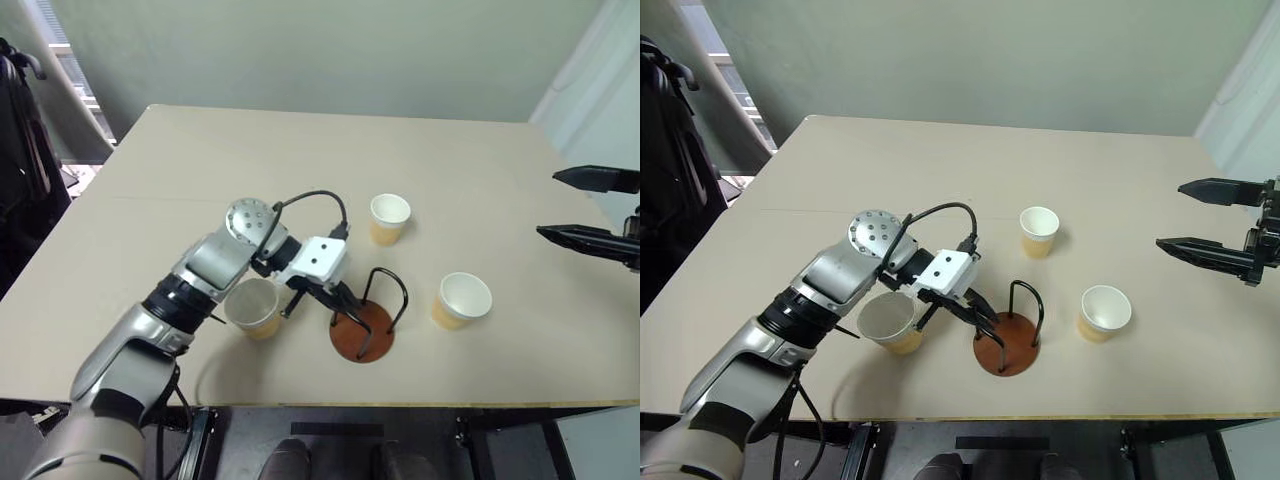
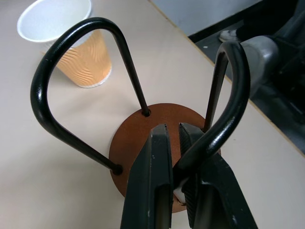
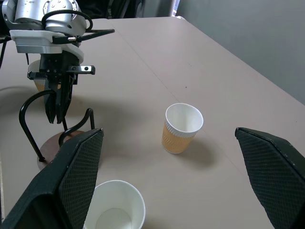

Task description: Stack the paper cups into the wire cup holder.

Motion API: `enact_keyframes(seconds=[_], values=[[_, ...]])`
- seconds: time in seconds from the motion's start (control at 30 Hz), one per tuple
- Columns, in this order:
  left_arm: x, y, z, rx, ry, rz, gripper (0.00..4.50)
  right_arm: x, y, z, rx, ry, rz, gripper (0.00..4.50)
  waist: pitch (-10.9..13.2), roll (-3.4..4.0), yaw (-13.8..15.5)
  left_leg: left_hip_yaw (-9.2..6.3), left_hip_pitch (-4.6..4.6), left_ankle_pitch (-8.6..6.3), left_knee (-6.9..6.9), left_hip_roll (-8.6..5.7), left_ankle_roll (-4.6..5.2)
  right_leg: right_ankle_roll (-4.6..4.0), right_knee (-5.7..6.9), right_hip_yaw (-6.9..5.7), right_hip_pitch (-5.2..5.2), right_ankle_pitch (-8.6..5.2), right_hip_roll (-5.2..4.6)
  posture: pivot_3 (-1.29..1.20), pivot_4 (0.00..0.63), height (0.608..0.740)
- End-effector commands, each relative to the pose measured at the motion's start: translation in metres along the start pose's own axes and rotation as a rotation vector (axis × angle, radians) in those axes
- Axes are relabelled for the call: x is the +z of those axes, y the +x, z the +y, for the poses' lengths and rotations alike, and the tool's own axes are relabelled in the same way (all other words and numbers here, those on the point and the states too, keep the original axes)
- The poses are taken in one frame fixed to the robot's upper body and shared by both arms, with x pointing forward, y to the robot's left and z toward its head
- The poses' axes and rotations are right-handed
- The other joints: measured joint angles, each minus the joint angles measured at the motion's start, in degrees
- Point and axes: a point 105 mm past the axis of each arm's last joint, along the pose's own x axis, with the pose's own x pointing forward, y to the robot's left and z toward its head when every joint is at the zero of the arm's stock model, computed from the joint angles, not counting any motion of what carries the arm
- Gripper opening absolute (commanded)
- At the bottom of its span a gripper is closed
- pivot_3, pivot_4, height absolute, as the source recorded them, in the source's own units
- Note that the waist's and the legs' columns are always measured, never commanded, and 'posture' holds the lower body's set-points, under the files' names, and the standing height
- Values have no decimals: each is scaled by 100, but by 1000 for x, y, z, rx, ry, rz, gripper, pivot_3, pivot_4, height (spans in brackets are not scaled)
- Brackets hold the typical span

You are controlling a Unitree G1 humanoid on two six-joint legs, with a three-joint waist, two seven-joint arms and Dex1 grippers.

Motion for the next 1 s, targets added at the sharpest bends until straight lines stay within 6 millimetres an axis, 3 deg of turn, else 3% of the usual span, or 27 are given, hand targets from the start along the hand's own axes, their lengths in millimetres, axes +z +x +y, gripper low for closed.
enact_keyframes(seconds=[0.03, 0.1, 0.47, 0.7, 0.87, 1.0], values=[[0, -2, 4, 47, 18, 29, 9, 15, -4, -1, -14, -59, -15, 4500, -1, 1, 0, 3, 1, 0, 0, 0, 0, 0, 0, 0, 1, 0, 0, 0, 150, 740], [-2, -2, 5, 50, 11, 40, 9, 14, -3, -1, -12, -59, -14, 4500, -1, 1, 1, 6, 3, 0, 0, 0, 0, 0, 0, -1, 5, 0, 1, 0, 150, 740], [-2, -8, 3, 56, 26, 60, 3620, 10, -1, 2, 12, -57, 6, 4500, -1, 2, 10, 4, 3, 0, 3, -1, 0, 0, 0, -2, 7, 0, 0, 0, 150, 740], [24, -48, 23, 185, 84, 30, 3620, -11, 14, 17, 112, -87, 139, 4500, -1, 2, 9, 10, 2, 0, 3, -1, 0, 0, 0, -4, 7, 0, 1, 0, 150, 740], [31, -87, 15, 252, 87, 80, 3620, -35, 30, 30, 207, -124, 265, 4500, -1, 2, -27, 9, 3, -1, -1, 2, 0, 0, -2, -3, 4, 0, 3, 0, 150, 740], [29, -113, 0, 317, 38, 121, 3620, -43, 41, 39, 275, -154, 307, 4500, -1, 2, -64, -7, 3, -1, -4, 3, 2, 0, -1, 2, -3, 0, 0, 0, 150, 740]])
